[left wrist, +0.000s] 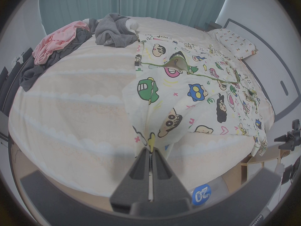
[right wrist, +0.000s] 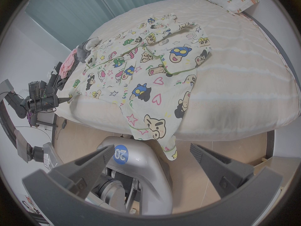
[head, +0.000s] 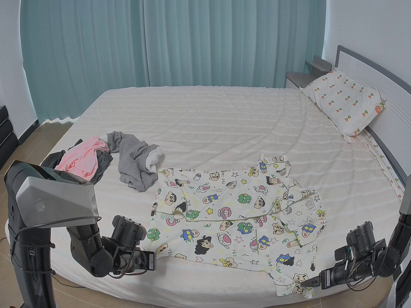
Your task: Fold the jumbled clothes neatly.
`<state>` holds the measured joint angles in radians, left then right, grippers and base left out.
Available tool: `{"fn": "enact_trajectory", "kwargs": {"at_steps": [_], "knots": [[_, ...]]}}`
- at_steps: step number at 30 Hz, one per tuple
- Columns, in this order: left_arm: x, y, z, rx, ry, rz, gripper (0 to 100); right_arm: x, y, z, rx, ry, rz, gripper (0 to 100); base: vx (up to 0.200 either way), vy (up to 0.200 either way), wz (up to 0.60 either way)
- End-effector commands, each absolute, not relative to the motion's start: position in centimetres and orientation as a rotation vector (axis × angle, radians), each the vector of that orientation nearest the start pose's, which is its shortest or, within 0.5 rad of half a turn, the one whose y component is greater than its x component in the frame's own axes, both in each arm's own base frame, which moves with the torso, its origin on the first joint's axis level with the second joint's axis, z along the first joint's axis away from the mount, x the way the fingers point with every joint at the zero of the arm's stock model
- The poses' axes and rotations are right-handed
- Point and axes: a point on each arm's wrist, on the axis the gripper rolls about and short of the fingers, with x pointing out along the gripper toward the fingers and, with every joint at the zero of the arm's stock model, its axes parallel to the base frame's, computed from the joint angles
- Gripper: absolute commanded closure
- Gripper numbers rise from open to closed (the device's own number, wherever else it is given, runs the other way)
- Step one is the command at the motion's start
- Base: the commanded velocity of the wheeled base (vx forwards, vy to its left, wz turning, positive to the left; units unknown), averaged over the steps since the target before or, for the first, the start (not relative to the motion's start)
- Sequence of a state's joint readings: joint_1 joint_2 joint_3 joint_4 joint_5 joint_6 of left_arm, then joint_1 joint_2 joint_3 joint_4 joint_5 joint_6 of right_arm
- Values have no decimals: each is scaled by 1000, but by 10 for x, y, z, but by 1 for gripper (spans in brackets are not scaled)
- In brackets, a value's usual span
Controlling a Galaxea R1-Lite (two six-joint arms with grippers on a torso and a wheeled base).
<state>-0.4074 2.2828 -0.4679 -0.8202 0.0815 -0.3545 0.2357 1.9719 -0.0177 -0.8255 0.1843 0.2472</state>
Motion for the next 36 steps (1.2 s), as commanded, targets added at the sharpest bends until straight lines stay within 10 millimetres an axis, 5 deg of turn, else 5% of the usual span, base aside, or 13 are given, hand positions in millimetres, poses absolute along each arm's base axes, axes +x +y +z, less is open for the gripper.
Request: {"fn": "enact_trajectory", "kwargs": {"at_steps": [1, 17, 33, 34, 36], "knots": [[261, -110, -46, -86, 1002, -119, 100, 161, 37, -26, 202, 1252, 213, 0, 0, 0, 0], [262, -113, -45, -108, 994, -116, 100, 175, 42, -64, 47, 1223, 308, 0, 0, 0, 0], [261, -112, -47, -111, 1001, -114, 100, 182, 54, -69, 55, 1138, 350, 0, 0, 0, 0], [261, -112, -47, -111, 1001, -114, 100, 182, 54, -69, 55, 1138, 350, 100, 0, 0, 0], [260, -111, -47, -110, 1006, -112, 100, 182, 55, -70, 52, 1141, 346, 100, 0, 0, 0]]}}
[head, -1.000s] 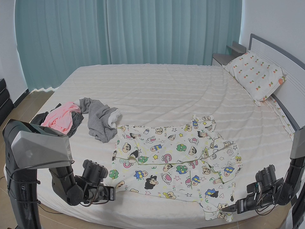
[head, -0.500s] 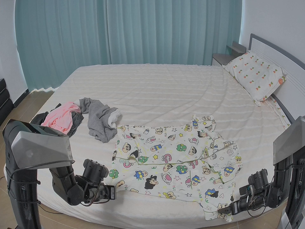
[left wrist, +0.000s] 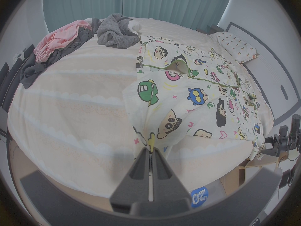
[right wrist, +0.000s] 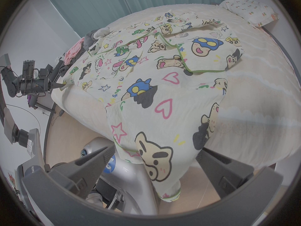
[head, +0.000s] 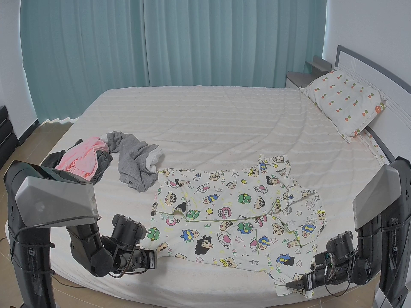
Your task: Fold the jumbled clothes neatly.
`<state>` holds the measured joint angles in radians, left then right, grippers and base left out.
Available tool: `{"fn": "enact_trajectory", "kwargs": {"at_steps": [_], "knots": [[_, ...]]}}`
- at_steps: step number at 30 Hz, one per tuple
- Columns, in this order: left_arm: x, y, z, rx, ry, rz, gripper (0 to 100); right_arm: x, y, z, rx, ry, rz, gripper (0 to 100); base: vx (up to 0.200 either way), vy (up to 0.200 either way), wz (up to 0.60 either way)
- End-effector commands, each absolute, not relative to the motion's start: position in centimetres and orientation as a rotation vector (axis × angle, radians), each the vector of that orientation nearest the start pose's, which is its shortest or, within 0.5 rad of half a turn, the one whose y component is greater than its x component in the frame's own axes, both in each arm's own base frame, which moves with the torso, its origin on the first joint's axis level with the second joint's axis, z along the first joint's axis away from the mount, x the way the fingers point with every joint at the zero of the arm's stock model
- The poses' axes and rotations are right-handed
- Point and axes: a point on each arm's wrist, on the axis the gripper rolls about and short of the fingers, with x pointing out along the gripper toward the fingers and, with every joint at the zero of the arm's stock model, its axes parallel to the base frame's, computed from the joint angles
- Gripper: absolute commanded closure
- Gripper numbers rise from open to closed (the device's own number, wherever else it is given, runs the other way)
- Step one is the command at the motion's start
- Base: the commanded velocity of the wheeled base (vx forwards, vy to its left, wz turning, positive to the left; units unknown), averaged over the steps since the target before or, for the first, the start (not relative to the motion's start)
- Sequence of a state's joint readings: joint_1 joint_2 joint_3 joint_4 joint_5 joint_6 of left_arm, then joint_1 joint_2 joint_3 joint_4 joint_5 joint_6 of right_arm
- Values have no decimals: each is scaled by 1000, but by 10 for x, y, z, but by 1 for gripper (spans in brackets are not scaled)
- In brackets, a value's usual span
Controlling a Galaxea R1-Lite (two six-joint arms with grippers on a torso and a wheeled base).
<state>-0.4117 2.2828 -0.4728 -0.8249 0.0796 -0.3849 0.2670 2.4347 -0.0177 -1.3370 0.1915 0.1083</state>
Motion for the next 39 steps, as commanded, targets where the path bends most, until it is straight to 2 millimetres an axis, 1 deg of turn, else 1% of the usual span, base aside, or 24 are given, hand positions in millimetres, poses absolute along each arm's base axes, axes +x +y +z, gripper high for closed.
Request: {"fn": "enact_trajectory", "kwargs": {"at_steps": [1, 5, 9, 13, 14, 16, 17, 19, 28, 34, 39], "knots": [[259, -111, -47, -111, 1008, -113, 100, 182, 55, -70, 51, 1141, 344, 100, 0, 0, 0], [256, -110, -49, -102, 1021, -111, 100, 182, 53, -70, 35, 1141, 285, 100, 0, 0, 0], [257, -110, -47, -99, 1014, -113, 100, 182, 53, -70, 46, 1149, 273, 100, 0, 0, 0], [254, -109, -49, -90, 1025, -114, 100, 182, 46, -67, 88, 1157, 252, 100, 0, 0, 0], [254, -109, -50, -78, 1027, -118, 100, 181, 41, -61, 128, 1173, 270, 100, 0, 0, 0], [254, -109, -49, -79, 1026, -118, 100, 180, 41, -59, 141, 1176, 282, 100, 0, 0, 0], [254, -109, -48, -79, 1023, -121, 100, 178, 37, -49, 186, 1182, 319, 100, 0, 0, 0], [253, -108, -48, -76, 1024, -122, 100, 174, 34, -44, 203, 1201, 335, 100, 0, 0, 0], [251, -109, -46, -83, 1024, -140, 100, 164, 22, -37, 188, 1266, 355, 100, 0, 0, 0], [239, -106, -48, -76, 1033, -147, 100, 159, 19, -33, 180, 1278, 377, 100, 0, 0, 0], [225, -103, -50, -60, 1064, -149, 100, 151, 18, -31, 154, 1334, 399, 100, 0, 0, 0]]}}
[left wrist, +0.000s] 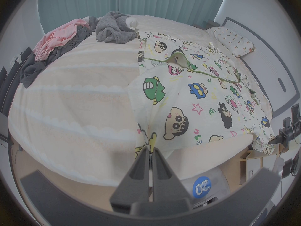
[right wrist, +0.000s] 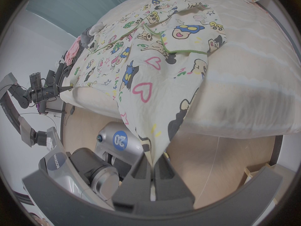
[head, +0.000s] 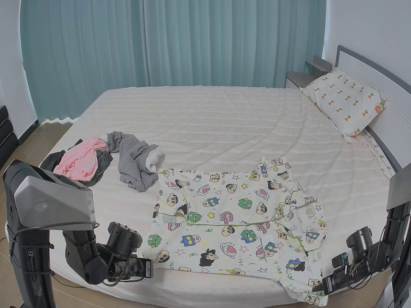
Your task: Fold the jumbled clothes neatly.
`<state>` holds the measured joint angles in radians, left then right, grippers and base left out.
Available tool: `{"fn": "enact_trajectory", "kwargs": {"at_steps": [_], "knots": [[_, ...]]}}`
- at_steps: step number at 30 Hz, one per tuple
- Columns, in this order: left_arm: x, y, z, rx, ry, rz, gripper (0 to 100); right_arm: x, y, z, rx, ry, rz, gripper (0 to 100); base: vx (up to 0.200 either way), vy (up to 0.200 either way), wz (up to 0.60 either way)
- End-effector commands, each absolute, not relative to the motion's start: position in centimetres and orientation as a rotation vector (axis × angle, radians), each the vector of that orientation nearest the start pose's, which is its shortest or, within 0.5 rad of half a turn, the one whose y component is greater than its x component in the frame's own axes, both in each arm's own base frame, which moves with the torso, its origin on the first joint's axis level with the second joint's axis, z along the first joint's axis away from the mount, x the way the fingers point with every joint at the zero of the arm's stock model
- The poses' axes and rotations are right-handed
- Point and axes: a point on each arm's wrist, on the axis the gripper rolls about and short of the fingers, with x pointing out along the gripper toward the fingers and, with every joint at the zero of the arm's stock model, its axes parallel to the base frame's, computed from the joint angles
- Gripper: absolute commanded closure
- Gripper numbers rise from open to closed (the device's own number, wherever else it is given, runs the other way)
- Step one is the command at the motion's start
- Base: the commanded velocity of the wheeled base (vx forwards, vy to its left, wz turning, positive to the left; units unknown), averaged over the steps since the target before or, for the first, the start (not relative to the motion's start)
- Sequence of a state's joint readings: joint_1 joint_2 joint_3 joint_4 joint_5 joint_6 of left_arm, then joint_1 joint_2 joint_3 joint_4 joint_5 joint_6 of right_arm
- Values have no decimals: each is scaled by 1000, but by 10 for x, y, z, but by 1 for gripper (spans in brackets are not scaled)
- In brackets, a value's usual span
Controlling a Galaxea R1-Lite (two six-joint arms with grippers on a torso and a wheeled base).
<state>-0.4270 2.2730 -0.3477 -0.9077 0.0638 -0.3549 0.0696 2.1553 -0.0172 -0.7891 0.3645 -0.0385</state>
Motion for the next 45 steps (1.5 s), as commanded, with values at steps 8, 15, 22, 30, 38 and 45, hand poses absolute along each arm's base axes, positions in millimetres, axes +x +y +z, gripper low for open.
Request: {"fn": "enact_trajectory", "kwargs": {"at_steps": [8, 15, 22, 30, 38, 45], "knots": [[213, -104, -49, -41, 1088, -165, 100, 147, 17, -28, 145, 1353, 400, 100, 0, 0, 0], [226, -109, -36, -94, 969, -182, 100, 150, 17, -14, 159, 1247, 429, 100, 0, 0, 0], [255, -120, -9, -236, 801, -161, 100, 162, 7, 10, 216, 1014, 412, 100, 0, 0, 0], [287, -120, 0, -287, 696, -102, 100, 188, 6, 21, 291, 832, 361, 100, 0, 0, 0], [323, -118, -8, -301, 659, -40, 100, 221, 4, 7, 305, 750, 309, 100, 0, 0, 0], [341, -127, -4, -313, 692, -29, 100, 236, 3, -10, 307, 707, 286, 100, 0, 0, 0]]}}
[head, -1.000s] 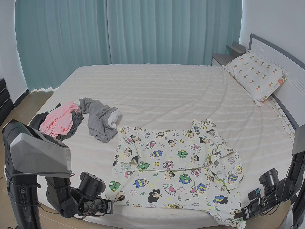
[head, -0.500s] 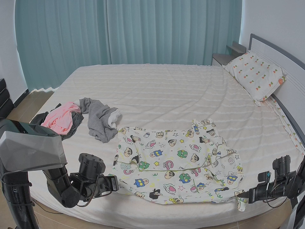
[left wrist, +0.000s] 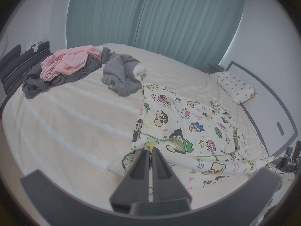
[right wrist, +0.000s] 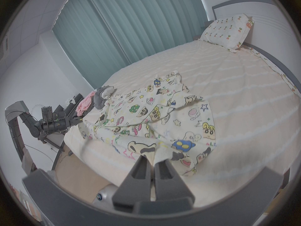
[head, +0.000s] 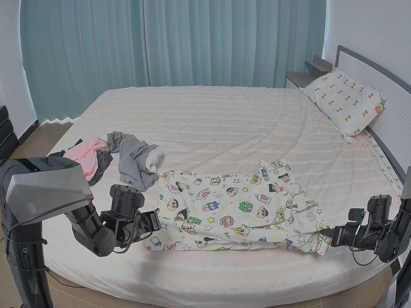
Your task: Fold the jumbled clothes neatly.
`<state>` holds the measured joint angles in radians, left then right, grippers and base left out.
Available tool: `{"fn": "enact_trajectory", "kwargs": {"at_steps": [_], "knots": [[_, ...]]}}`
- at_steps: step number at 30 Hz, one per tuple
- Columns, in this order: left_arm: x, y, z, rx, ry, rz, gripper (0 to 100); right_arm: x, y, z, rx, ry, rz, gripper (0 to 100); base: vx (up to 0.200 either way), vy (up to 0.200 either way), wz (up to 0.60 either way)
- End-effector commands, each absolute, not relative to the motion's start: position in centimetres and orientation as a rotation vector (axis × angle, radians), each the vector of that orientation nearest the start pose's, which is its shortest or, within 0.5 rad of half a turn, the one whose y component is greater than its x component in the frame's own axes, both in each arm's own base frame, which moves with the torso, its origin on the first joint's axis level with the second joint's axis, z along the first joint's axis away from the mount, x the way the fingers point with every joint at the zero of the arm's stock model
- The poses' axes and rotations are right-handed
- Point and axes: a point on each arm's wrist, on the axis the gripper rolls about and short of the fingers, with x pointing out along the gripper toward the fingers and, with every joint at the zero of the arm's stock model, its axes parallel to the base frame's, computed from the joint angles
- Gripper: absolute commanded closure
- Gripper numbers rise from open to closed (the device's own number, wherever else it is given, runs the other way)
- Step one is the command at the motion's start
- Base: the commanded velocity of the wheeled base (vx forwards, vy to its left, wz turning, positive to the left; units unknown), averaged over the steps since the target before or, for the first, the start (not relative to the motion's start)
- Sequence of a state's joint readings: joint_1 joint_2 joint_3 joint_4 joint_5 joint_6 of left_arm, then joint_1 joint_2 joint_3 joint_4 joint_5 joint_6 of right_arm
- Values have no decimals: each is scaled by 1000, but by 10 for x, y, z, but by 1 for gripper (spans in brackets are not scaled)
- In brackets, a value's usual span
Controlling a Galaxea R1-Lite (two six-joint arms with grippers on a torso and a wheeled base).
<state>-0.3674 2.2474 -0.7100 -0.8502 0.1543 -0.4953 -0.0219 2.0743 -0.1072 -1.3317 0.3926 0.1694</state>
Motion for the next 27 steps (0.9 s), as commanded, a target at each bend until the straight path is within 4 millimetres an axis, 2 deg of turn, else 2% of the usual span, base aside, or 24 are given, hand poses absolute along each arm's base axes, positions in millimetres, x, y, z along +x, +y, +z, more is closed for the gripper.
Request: {"fn": "enact_trajectory", "kwargs": {"at_steps": [1, 7, 12, 16, 20, 21, 22, 23, 27], "knots": [[349, -131, -1, -337, 694, -23, 100, 240, 3, -16, 313, 689, 282, 100, 0, 0, 0], [370, -139, -2, -334, 715, -15, 100, 250, 2, -29, 331, 650, 251, 100, 0, 0, 0], [385, -145, -11, -333, 719, -9, 100, 254, 1, -28, 339, 637, 246, 100, 0, 0, 0], [389, -147, -16, -341, 722, -5, 100, 258, 1, -28, 340, 626, 248, 100, 0, 0, 0], [397, -150, -21, -360, 718, 2, 100, 269, 0, -25, 399, 587, 233, 100, 0, 0, 0], [397, -150, -21, -360, 718, 2, 100, 269, 0, -25, 399, 587, 233, 0, 0, 0, 0], [402, -151, -20, -375, 710, 5, 100, 270, 0, -26, 414, 589, 230, 0, 0, 0, 0], [402, -151, -20, -375, 710, 5, 0, 270, 0, -26, 414, 589, 230, 0, 0, 0, 0], [411, -155, -17, -432, 690, 19, 0, 269, 0, -31, 421, 609, 223, 0, 0, 0, 0]]}}
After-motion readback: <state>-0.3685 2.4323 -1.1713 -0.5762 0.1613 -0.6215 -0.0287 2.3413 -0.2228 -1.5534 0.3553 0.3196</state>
